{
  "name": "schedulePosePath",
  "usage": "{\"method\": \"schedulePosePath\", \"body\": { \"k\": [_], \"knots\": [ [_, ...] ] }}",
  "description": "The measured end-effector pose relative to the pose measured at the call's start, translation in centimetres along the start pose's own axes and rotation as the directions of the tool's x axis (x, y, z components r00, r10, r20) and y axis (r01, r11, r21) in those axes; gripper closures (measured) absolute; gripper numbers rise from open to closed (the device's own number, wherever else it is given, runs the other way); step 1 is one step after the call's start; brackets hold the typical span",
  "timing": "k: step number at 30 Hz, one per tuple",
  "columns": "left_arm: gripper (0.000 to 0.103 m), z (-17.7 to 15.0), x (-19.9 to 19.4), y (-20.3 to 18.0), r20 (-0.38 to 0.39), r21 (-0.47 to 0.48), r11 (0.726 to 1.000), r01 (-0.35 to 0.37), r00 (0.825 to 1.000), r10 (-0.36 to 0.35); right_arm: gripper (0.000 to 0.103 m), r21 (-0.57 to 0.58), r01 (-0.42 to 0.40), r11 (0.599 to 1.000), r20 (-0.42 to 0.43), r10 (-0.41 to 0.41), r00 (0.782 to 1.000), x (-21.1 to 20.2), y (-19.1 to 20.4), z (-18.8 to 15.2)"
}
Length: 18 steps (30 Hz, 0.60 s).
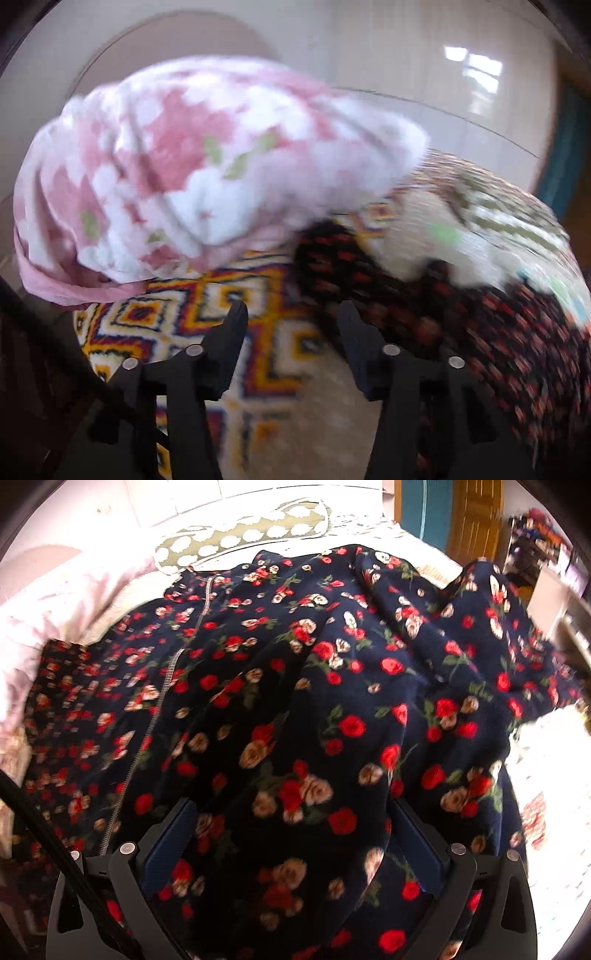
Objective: Fold large clothes
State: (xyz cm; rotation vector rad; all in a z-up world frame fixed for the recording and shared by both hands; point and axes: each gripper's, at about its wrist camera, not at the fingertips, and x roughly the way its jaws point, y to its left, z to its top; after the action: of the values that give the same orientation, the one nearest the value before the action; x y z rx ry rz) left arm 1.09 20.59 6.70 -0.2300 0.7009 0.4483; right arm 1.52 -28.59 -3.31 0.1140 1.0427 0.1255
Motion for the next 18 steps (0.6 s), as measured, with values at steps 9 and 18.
{"method": "schedulePosePath", "body": {
  "k": [9, 18],
  "knots": [
    [0.03, -9.6, -7.2, -15.0, -0.069, 0.29, 0.932, 0.217, 0.976, -0.206, 0.0, -0.015, 0.023, 1.0, 0.109, -0.021, 0.994, -1.2, 0.5, -2.6],
    [0.03, -17.9, -4.7, -22.9, -0.255, 0.414, 0.865, 0.284, 0.948, -0.19, 0.01, 0.081, 0.213, 0.974, 0.169, -0.224, 0.96, -4.8, -6.0, -3.9]
  ]
}}
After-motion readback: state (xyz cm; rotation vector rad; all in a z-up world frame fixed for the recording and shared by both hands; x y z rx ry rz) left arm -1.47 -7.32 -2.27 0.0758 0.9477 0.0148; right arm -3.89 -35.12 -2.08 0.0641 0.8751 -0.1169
